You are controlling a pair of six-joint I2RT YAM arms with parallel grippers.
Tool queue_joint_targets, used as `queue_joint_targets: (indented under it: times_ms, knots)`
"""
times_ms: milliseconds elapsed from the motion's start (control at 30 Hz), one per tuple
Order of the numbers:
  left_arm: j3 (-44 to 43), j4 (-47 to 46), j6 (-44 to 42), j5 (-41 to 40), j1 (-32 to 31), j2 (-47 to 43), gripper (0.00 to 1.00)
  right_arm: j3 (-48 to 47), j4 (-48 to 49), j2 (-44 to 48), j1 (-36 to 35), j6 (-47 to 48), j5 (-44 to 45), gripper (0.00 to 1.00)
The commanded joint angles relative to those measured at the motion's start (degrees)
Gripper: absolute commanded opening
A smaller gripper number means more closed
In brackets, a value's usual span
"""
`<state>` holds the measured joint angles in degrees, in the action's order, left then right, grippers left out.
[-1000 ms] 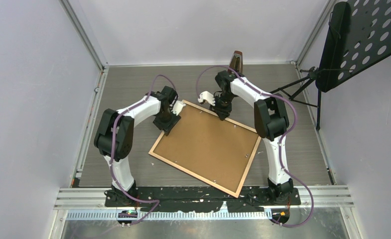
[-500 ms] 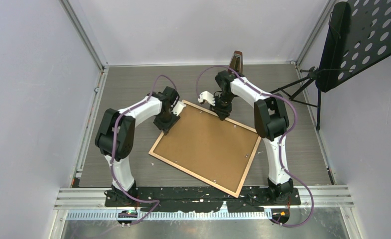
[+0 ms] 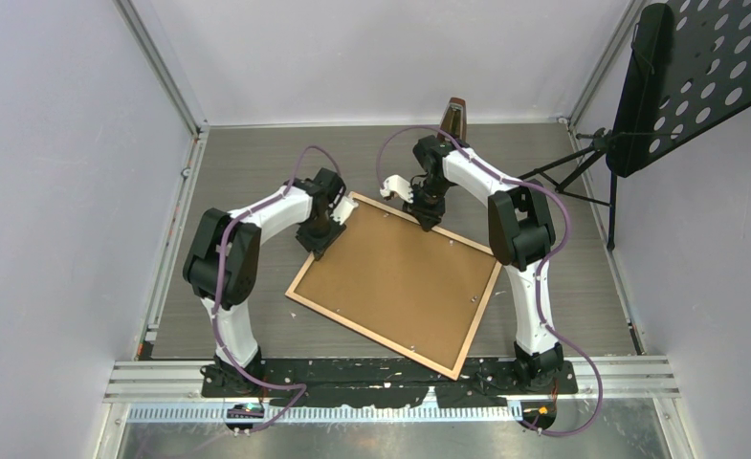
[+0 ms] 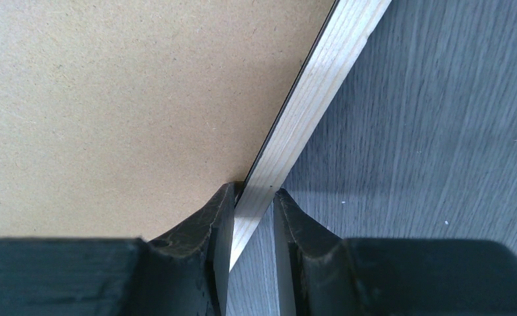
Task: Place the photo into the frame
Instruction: Install the photo frame at the center of the board.
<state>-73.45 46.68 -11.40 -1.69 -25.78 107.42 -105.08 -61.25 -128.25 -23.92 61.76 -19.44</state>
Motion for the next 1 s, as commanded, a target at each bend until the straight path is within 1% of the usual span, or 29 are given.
queue_joint_targets:
  times_ms: [0,200,333,433,533,733,767,800,933,967]
  knots:
    - [0.91,-3.08,-0.18,-1.22,-0.67,-0.44,0.34,0.86,0.35,0.62,-1.21,1.23,-0.77,0.06]
    - [0.85,-4.24,-0.12,-1.7,-0.65,-0.47,0.3,1.12,0.36,0.59,-1.3,1.24,-0.83,0.06]
    - [0.68,-4.81,-0.14,-2.2,-0.67,-0.69,0.25,1.26,0.35,0.69,-1.31,1.32,-0.64,0.06]
    - [0.58,-5.04,-0.37,-2.37,-0.67,-1.0,0.17,1.22,0.35,0.69,-1.3,1.47,-0.73,0.06]
    - [0.7,-5.43,-0.47,-2.35,-0.67,-1.32,0.12,1.22,0.42,0.64,-1.36,1.51,-0.59,0.06]
    - [0.72,-5.33,-0.38,-1.78,-0.67,-1.82,0.11,1.21,0.43,0.53,-1.37,1.52,-0.37,0.06]
    - [0.68,-5.29,-0.3,-1.69,-0.67,-2.04,0.11,1.25,0.43,0.54,-1.38,1.52,-0.31,0.06]
    - [0.63,-5.21,-0.23,-1.65,-0.67,-2.23,0.15,1.31,0.43,0.54,-1.39,1.44,-0.24,0.06]
    - [0.05,-4.14,0.23,-1.15,-0.67,-3.01,0.38,1.58,0.65,0.84,-1.38,1.23,-0.41,0.06]
    - [-0.04,-3.83,0.44,-0.92,-0.6,-3.16,0.42,1.64,0.76,0.95,-1.38,0.83,-0.41,0.06]
